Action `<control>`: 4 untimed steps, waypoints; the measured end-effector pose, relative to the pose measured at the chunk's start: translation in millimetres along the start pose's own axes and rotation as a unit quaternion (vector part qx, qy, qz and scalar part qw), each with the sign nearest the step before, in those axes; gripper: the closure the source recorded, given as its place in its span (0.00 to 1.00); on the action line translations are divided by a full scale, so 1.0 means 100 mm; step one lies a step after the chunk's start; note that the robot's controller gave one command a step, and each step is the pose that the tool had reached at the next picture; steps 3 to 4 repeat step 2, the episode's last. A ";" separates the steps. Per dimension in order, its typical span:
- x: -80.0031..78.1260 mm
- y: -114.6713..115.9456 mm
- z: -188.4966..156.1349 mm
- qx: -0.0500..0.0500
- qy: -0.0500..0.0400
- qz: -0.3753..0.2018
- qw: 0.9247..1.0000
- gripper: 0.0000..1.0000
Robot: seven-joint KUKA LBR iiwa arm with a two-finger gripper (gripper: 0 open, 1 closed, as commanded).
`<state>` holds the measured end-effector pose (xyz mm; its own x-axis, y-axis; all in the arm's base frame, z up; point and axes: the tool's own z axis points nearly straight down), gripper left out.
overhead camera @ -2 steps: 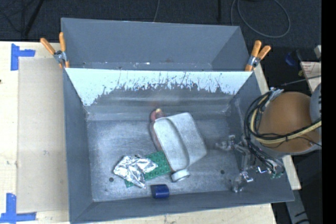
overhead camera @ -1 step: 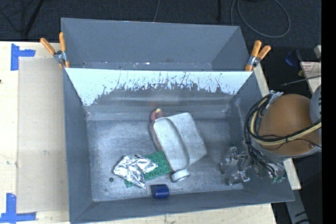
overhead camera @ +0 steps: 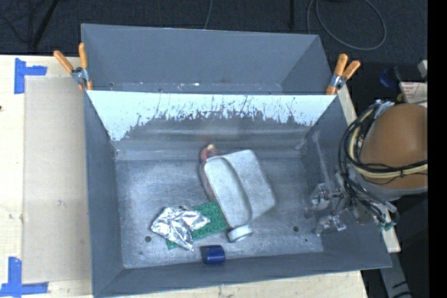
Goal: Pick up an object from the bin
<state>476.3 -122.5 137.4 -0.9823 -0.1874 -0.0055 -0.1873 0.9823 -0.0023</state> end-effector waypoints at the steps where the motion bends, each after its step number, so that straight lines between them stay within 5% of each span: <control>1: -0.01 0.01 -0.12 -0.001 0.002 0.001 1.000 1.00; 4: -0.02 0.01 -0.24 -0.001 0.002 0.003 1.000 1.00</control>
Offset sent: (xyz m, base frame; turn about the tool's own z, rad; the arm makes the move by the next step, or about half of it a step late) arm 0.0000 0.0000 0.0122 0.0000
